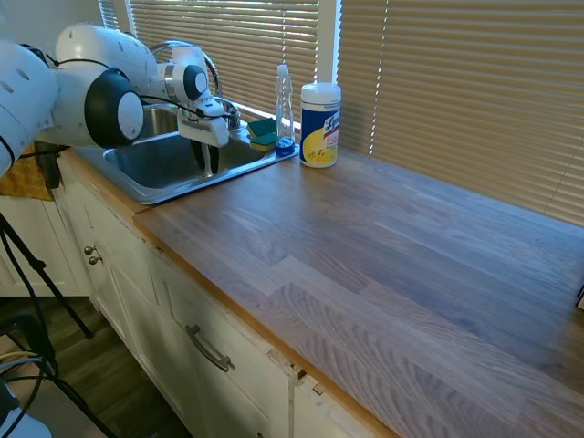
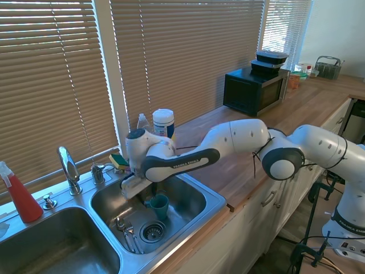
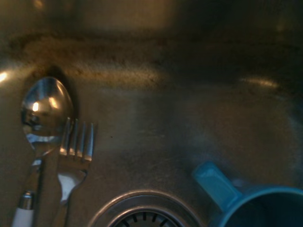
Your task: Put the mug in the sink
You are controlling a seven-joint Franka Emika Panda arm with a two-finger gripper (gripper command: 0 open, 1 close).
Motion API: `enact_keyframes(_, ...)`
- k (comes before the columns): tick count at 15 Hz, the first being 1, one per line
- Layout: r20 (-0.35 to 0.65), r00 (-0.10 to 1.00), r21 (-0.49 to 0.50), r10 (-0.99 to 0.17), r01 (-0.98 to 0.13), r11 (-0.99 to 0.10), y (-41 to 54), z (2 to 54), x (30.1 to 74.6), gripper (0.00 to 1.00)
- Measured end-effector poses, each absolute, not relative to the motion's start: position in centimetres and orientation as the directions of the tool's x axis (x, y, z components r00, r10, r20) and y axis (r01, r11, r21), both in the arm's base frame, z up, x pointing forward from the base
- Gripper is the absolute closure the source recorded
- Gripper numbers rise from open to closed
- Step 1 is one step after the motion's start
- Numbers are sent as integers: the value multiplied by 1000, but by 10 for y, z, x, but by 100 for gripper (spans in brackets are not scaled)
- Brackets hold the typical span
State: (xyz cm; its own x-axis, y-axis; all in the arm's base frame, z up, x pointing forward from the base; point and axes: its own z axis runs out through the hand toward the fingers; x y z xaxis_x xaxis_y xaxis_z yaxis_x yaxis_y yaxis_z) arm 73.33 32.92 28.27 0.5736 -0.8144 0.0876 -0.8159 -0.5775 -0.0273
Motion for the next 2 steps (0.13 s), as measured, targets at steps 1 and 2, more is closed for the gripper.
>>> enact_keyframes(1, 92, 574, -31, -814, -815, -579, 330, 296, 731, 0)
enact_keyframes(2, 98, 574, -32, -813, -815, -579, 330, 307, 728, 0)
